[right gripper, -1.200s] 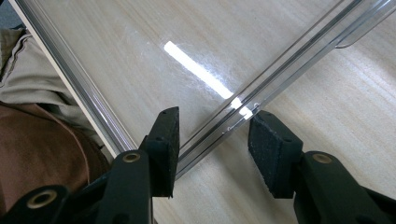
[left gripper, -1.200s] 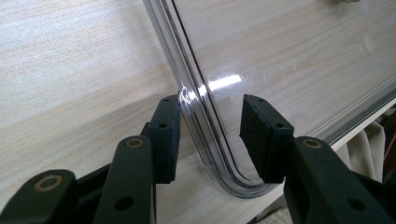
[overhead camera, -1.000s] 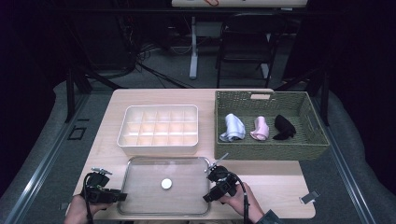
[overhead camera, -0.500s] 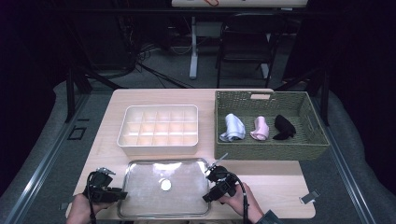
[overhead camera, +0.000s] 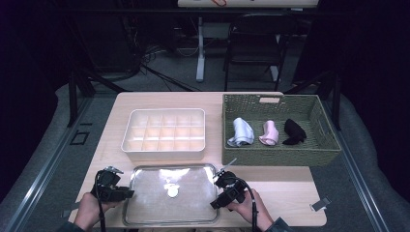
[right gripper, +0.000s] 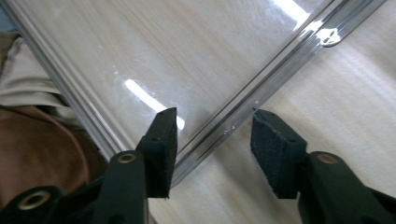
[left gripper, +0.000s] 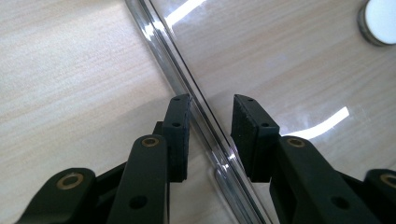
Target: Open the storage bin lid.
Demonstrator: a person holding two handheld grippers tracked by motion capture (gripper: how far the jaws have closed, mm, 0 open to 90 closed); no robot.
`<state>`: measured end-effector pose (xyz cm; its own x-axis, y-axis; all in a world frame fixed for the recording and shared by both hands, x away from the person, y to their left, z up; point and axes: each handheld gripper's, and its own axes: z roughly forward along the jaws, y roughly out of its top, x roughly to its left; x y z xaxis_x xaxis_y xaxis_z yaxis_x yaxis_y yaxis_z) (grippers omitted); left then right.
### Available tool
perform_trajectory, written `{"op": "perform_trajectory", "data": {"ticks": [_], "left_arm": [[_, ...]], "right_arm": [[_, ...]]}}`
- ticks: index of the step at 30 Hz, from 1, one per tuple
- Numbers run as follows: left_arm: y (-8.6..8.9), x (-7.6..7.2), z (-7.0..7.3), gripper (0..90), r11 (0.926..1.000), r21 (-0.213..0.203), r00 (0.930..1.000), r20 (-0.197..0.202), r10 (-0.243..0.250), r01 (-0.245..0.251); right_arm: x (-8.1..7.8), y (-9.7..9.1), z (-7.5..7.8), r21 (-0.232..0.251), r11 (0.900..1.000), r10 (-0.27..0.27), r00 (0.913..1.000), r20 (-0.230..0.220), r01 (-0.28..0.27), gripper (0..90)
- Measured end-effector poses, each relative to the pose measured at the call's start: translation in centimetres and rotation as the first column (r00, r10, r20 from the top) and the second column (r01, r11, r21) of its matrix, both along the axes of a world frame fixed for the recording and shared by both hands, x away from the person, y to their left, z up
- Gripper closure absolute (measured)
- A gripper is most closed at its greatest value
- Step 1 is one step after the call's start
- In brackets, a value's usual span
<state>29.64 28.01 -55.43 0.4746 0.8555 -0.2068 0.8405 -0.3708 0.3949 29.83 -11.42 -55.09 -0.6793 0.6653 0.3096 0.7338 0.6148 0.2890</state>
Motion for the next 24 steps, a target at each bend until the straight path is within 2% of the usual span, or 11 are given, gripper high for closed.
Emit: {"op": "perform_trajectory", "data": {"ticks": [2, 6, 8, 9, 11, 13, 14, 20, 22, 23, 24], "left_arm": [[0.1, 0.2, -0.1, 67.1, 0.9999, -0.013, 1.0, -0.002, 0.002, -0.002], [0.2, 0.2, -0.1, 66.6, 0.9997, -0.018, 0.9999, -0.001, 0.013, -0.013], [0.2, 0.2, 0.0, 63.8, 0.9997, -0.015, 0.9998, 0.006, 0.019, -0.019], [0.2, 0.2, 0.2, 61.8, 0.9996, -0.011, 0.9996, 0.012, 0.026, -0.025], [0.3, 0.2, 0.4, 53.9, 0.9991, -0.008, 0.9989, 0.024, 0.041, -0.041], [0.3, 0.1, 0.6, 47.2, 0.9989, 0.005, 0.9982, 0.036, 0.047, -0.047], [0.3, 0.0, 0.7, 43.5, 0.9991, 0.01, 0.9984, 0.039, 0.041, -0.042], [-0.2, -0.4, 1.3, 26.0, 0.9998, 0.019, 0.9971, 0.075, 0.007, -0.008], [-0.3, -0.5, 1.5, 20.8, 0.9997, 0.022, 0.9961, 0.089, 0.005, -0.007], [-0.3, -0.5, 1.6, 19.0, 0.9998, 0.019, 0.9957, 0.092, 0.003, -0.005], [-0.4, -0.5, 1.7, 17.1, 0.9997, 0.022, 0.9954, 0.096, -0.005, 0.003]], "right_arm": [[0.3, -0.4, -0.1, 0.025, 0.9996, -0.009, 0.9997, -0.024, 0.01, 49.7], [0.6, -1.3, 0.6, 0.057, 0.9981, -0.026, 0.9997, 0.0, 0.026, 46.3], [0.5, -1.4, 0.9, 0.082, 0.996, -0.036, 0.9992, 0.015, 0.035, 43.8], [0.5, -1.4, 1.0, 0.093, 0.9954, -0.025, 0.9995, 0.019, 0.023, 42.8], [0.4, -1.4, 1.2, 0.085, 0.9964, -0.008, 0.9994, 0.034, 0.005, 38.7], [0.3, -1.3, 1.4, 0.1, 0.995, 0.0, 0.9989, 0.047, -0.004, 35.4], [0.3, -1.4, 1.5, 0.094, 0.9954, 0.013, 0.9981, 0.06, -0.019, 33.4], [0.1, -1.5, 2.3, 0.142, 0.9883, 0.038, 0.9928, 0.114, -0.054, 19.7], [0.1, -1.4, 2.6, 0.136, 0.9878, 0.057, 0.9885, 0.14, -0.077, 14.6], [0.0, -1.3, 2.7, 0.147, 0.9863, 0.052, 0.987, 0.152, -0.074, 14.3], [0.0, -1.3, 2.9, 0.139, 0.9857, 0.073, 0.9847, 0.158, -0.095, 13.0]]}}
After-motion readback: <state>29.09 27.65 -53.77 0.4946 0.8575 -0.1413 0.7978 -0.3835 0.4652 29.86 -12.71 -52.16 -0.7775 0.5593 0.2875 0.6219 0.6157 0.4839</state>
